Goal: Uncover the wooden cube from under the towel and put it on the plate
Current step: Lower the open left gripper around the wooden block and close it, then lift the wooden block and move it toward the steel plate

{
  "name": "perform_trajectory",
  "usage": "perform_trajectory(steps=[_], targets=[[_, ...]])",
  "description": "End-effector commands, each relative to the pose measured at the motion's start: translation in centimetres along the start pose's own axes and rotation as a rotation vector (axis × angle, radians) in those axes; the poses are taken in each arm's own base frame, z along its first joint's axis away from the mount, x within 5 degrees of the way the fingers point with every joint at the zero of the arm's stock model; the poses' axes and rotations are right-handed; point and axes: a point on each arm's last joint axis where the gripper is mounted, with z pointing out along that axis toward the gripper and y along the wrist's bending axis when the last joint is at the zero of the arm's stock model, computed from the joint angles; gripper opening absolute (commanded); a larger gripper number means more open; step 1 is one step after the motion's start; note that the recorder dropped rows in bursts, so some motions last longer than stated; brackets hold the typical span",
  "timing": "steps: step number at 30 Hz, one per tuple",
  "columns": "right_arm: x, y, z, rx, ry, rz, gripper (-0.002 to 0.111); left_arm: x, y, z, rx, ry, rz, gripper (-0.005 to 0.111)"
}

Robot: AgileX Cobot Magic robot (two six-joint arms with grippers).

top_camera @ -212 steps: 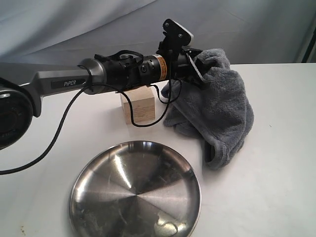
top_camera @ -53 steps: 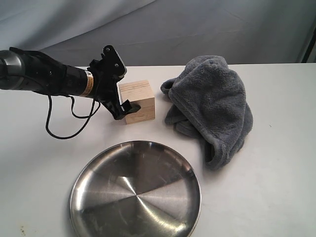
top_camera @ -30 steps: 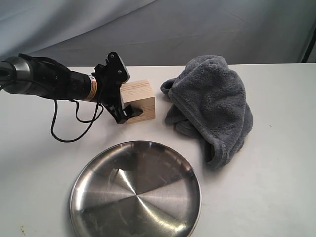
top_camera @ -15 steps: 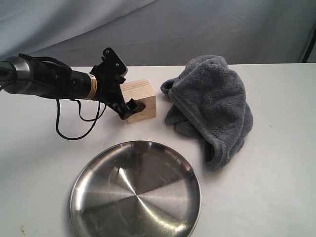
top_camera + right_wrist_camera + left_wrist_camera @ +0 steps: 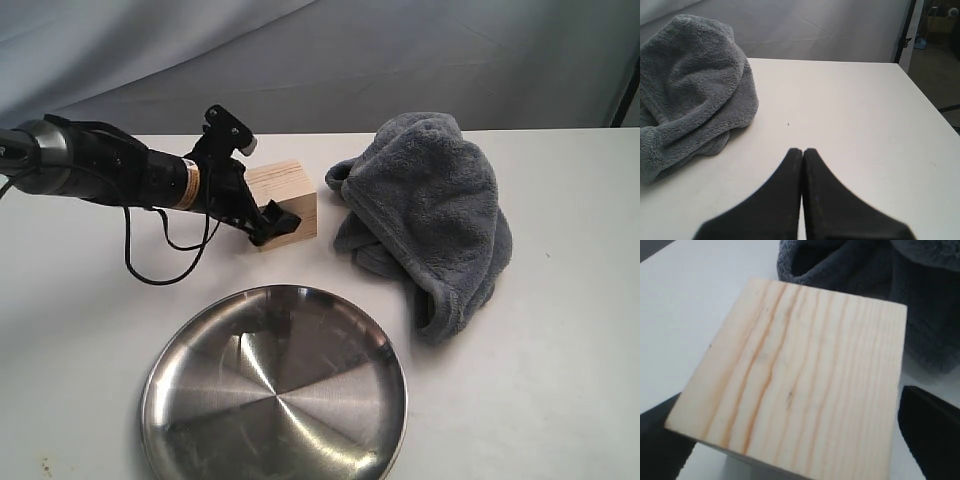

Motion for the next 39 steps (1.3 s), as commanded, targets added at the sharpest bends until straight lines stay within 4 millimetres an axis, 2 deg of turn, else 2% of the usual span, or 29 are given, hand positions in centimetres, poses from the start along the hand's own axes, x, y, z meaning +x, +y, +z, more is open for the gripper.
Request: perform_trajectory(steps=[1, 4, 11, 12, 16, 20, 23, 27, 31, 35, 39], targets=[[0.1, 0.0, 0.0, 0.005, -0.003, 0.009, 0.000, 0.4, 0.1, 0.3, -0.003, 0.011, 0.010, 0.081], [0.1, 0.0, 0.0, 0.005, -0.003, 0.009, 0.000, 0.3, -0.1, 0.3, 0.023, 0.000, 0.041, 0.048], [0.1, 0.0, 0.0, 0.005, -0.003, 0.009, 0.000, 0.3, -0.1, 0.3, 0.019, 0.002, 0.041, 0.003], [0.1, 0.0, 0.0, 0.005, -0.003, 0.009, 0.000, 0.3, -0.1, 0.3, 0.019, 0.002, 0.041, 0.000], [0.1, 0.0, 0.0, 0.005, -0.003, 0.009, 0.000, -0.4, 0.1, -0.2, -0.010, -0.011, 0.011, 0.000], [0.1, 0.0, 0.0, 0.005, -0.003, 0.009, 0.000, -2.6, 0.3, -2.1, -0.042, -0.059, 0.008, 0.000], [0.1, 0.0, 0.0, 0.005, -0.003, 0.009, 0.000, -6.0, 0.0, -5.7, -0.073, -0.124, 0.023, 0.000], [0.1, 0.0, 0.0, 0.005, -0.003, 0.009, 0.000, -8.7, -0.7, -9.2, -0.083, -0.192, -0.036, 0.000], [0.1, 0.0, 0.0, 0.005, -0.003, 0.009, 0.000, -9.1, -1.8, -11.6, -0.097, -0.211, -0.044, 0.000], [0.1, 0.0, 0.0, 0.005, -0.003, 0.009, 0.000, -7.8, -3.4, -13.5, -0.084, -0.192, -0.084, 0.000], [0.1, 0.0, 0.0, 0.005, -0.003, 0.009, 0.000, -6.9, -5.6, -15.3, 0.008, -0.192, -0.086, 0.000]])
